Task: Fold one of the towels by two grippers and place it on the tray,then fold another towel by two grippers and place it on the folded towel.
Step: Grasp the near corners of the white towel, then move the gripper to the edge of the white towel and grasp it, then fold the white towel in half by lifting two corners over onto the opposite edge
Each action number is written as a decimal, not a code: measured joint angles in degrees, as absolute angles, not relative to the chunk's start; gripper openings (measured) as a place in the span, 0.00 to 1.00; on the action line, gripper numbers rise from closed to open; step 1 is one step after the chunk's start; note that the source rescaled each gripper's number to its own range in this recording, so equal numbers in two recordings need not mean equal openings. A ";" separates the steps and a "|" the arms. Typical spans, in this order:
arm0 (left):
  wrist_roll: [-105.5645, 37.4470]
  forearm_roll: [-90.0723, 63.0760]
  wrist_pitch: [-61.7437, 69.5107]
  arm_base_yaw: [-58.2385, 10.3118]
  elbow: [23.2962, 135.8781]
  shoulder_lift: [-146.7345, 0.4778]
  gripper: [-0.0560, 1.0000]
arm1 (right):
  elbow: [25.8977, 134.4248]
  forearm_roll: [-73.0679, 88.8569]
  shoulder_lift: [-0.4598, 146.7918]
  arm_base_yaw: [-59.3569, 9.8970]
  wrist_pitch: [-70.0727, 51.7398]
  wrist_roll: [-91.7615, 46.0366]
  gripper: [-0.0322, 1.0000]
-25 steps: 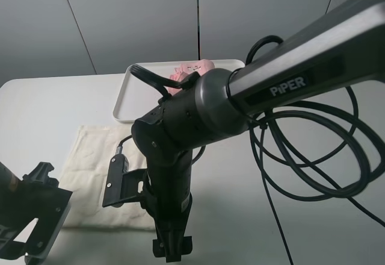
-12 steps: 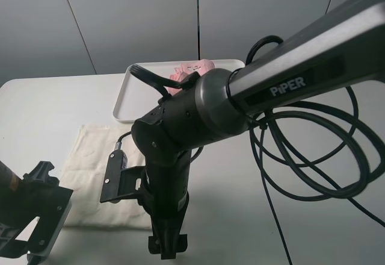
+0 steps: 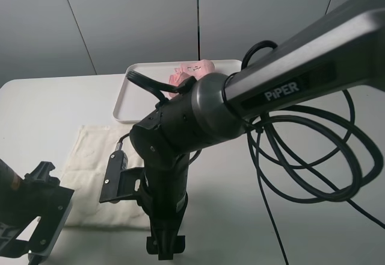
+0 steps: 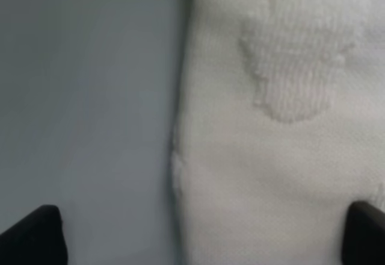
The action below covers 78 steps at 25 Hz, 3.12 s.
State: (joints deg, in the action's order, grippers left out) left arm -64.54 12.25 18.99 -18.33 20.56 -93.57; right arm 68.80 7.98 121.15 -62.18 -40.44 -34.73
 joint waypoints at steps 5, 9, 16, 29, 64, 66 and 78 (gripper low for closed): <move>-64.54 12.15 18.99 -18.33 20.56 -93.57 0.99 | 68.80 7.88 121.15 -62.18 -40.09 -34.27 1.00; -64.54 12.15 18.99 -18.33 20.56 -93.57 0.99 | 68.80 7.62 121.15 -62.18 -39.98 -34.27 1.00; -64.54 12.06 18.99 -18.33 20.56 -93.57 0.99 | 68.80 6.35 121.37 -62.18 -38.85 -34.15 0.60; -64.54 12.06 18.68 -18.33 20.56 -93.66 0.99 | 68.80 6.57 121.49 -62.18 -38.01 -34.17 0.04; -63.27 3.73 17.63 -18.33 20.34 -84.94 0.05 | 68.35 13.24 118.29 -62.18 -41.36 -31.71 0.03; -62.65 1.84 18.15 -18.33 20.28 -83.97 0.05 | 68.35 13.12 116.42 -62.02 -42.22 -30.11 0.03; -45.90 -2.08 15.45 -18.33 20.21 -78.89 0.05 | 68.35 11.75 109.99 -57.16 -45.84 -18.28 0.03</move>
